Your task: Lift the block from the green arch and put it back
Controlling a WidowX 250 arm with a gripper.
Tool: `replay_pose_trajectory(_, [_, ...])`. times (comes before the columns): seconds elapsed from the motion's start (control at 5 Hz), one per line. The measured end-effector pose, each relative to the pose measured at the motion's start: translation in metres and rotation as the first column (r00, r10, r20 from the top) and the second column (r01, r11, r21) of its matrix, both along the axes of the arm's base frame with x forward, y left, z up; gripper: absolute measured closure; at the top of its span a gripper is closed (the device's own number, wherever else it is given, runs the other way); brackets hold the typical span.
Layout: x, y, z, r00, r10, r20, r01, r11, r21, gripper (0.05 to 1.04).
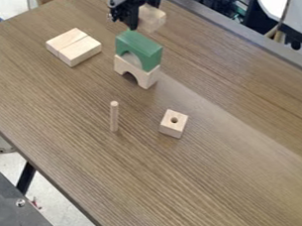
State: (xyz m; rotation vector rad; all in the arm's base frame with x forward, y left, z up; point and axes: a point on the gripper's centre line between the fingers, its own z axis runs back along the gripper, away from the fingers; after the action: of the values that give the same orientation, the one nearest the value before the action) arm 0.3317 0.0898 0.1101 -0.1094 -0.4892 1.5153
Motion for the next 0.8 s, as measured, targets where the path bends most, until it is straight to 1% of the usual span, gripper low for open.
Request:
replay_pose_trajectory(0.4, [-0.0025,0.0006,-0.0064,1.000,0.013,-0.013,-0.013,1.000,0.009,0.499])
replay_pose_trajectory(0.8, [-0.0052,-0.0028,-0.0117,1.000,0.021,-0.023,-0.020,1.000,0.007,0.499])
